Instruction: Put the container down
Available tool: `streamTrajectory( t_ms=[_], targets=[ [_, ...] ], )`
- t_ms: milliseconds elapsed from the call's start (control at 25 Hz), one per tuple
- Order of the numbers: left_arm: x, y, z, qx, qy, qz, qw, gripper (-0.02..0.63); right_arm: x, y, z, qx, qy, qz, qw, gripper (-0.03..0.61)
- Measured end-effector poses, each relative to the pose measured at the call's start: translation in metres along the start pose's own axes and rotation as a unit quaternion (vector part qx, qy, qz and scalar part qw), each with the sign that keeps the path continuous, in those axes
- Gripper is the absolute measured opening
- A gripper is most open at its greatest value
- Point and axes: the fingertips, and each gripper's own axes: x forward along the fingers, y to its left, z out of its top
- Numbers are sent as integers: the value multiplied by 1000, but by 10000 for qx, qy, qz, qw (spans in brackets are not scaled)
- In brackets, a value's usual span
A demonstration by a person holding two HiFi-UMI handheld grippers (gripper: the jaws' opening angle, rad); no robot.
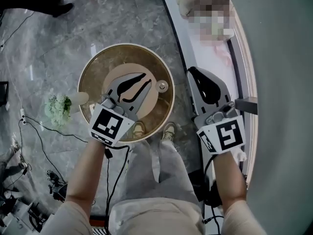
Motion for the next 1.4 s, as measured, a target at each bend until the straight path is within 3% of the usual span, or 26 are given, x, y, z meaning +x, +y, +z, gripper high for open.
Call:
streamTrajectory(
  t_ms=[400,600,880,1200,1400],
  targets=[
    [-59,-3,133,193,-498,492,9974,44,-43,8,126,-115,-438,-152,9989,18],
    [-92,-14,198,373,-803,528,9947,25,-72,18,186,-271,-625,-250,9974,18],
    [-122,-36,273,589,-1059,607,9908,21,-111,36,263,-516,-842,-62,9951,18],
    [-170,-67,333,949,-1370,962,9813,14,-160,47,323,-514,-1317,-126,9899,18],
    [-201,-89,352,1077,-1597,869,9774,12,-186,66,343,-635,-1376,-45,9884,18]
  ],
)
